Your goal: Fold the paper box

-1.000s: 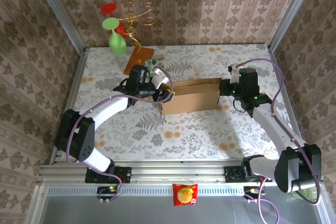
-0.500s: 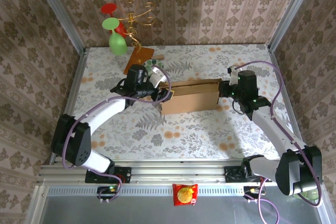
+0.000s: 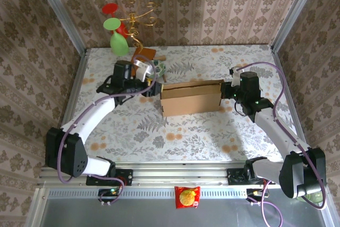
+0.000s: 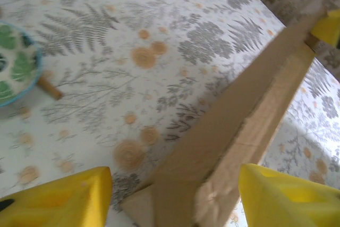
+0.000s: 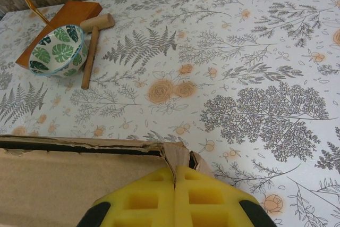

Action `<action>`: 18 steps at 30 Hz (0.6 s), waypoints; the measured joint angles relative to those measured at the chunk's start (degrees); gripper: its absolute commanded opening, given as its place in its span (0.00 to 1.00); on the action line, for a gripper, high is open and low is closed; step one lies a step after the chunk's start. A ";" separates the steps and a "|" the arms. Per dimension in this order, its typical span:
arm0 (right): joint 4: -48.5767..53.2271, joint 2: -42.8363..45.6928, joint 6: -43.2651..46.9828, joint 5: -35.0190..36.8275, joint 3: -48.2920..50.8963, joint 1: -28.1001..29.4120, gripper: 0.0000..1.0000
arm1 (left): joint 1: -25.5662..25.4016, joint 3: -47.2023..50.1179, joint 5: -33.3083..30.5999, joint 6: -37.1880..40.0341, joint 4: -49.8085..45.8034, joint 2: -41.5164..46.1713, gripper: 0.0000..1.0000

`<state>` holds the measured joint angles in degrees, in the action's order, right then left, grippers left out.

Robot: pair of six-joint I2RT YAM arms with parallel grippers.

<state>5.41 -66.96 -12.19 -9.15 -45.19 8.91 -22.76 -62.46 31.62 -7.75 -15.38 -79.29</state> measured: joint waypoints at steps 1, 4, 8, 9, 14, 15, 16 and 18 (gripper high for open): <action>0.00 0.00 0.00 0.00 0.00 0.00 0.00 | 0.52 -1.75 0.04 -0.50 -1.55 -0.31 0.59; 0.00 0.02 0.00 0.00 0.00 0.00 0.00 | 0.31 -6.12 -0.13 -0.87 -5.66 -1.11 0.58; 0.00 0.02 0.00 0.00 0.00 0.00 0.00 | -0.52 -7.08 -0.42 -0.83 -9.60 -1.14 0.55; 0.00 0.02 0.00 0.00 0.00 0.00 0.00 | -0.79 -7.08 -0.55 -0.81 -10.49 -1.20 0.55; 0.00 0.00 0.00 0.00 0.00 0.00 0.00 | -2.29 -7.08 -1.73 -0.02 -13.62 -1.79 0.51; 0.00 0.00 0.00 0.00 0.00 0.00 0.00 | -2.51 -7.10 -1.86 0.02 -14.01 -2.05 0.50; 0.00 0.00 0.00 0.00 0.00 0.00 0.00 | -2.73 -7.26 -1.92 0.07 -14.49 -2.43 0.48; 0.00 0.00 0.00 0.00 0.00 0.00 0.00 | -2.93 -7.67 -2.12 0.28 -15.30 -3.30 0.45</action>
<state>5.41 -66.96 -12.19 -9.15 -45.19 8.91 -25.69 -70.13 29.50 -7.46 -30.68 -82.59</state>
